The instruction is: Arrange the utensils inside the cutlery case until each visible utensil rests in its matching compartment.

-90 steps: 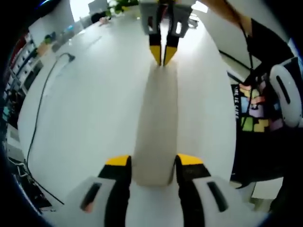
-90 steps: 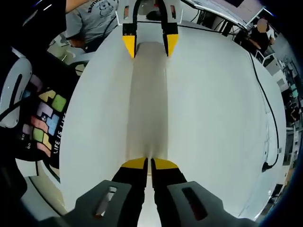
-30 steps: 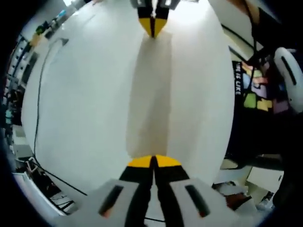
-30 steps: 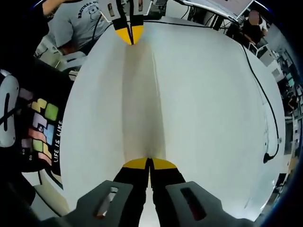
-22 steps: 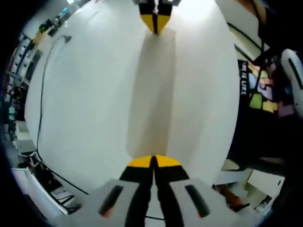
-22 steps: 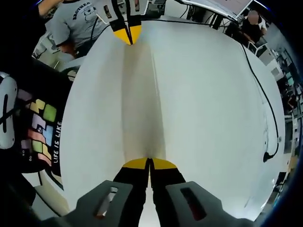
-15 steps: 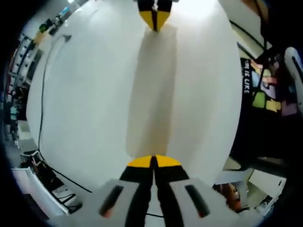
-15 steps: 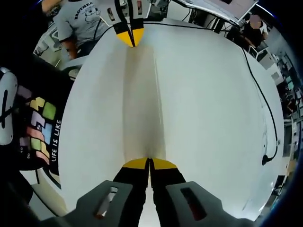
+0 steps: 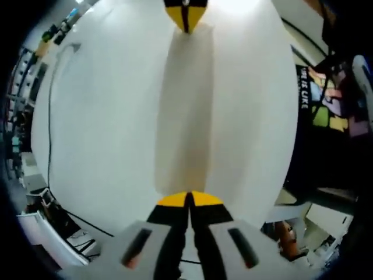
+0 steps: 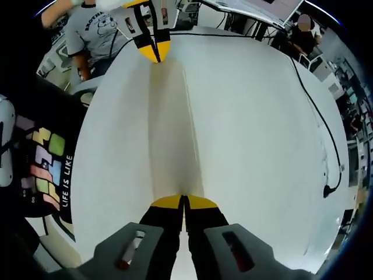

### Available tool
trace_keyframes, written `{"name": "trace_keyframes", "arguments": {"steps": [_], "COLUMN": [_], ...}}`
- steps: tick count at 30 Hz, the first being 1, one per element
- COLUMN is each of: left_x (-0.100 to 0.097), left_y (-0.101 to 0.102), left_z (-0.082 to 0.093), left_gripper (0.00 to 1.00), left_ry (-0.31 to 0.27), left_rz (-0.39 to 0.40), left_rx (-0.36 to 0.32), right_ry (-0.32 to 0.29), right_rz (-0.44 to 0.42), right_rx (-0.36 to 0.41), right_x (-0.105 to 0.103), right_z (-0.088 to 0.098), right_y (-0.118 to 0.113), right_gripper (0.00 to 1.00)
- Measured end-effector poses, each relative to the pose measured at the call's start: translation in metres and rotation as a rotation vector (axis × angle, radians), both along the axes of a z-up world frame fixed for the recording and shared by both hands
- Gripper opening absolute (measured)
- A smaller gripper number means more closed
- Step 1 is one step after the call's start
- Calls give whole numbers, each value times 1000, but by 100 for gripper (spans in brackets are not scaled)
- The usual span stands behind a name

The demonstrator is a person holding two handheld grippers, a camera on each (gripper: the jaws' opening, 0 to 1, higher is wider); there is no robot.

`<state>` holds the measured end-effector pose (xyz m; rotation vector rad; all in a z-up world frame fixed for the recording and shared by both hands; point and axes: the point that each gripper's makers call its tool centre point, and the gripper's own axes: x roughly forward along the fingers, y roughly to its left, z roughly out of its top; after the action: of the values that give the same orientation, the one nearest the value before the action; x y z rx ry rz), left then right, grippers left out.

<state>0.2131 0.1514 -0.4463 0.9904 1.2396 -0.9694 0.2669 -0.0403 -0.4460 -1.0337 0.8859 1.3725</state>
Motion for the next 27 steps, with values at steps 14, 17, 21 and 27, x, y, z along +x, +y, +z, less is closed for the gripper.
{"name": "trace_keyframes", "arguments": {"steps": [14,17,21,27], "left_x": [2,-2,5,5], "left_y": [-14,-22,-23,-24], "left_z": [8,1,-7,-16], "left_gripper": [33,49,56,59], "left_ry": [-14,18,-7,11], "left_rz": [54,47,28,28], "left_rx": [-77,-97,-70,-52], "right_ry": [-23,-48,2,24], "right_rz": [146,252,208,198], "right_rx": [99,181,187,124], "right_x": [-10,-19,-21,-21], "right_z": [13,15,9,-10], "right_y": [22,40,43,33], "right_gripper": [10,25,35,54]}}
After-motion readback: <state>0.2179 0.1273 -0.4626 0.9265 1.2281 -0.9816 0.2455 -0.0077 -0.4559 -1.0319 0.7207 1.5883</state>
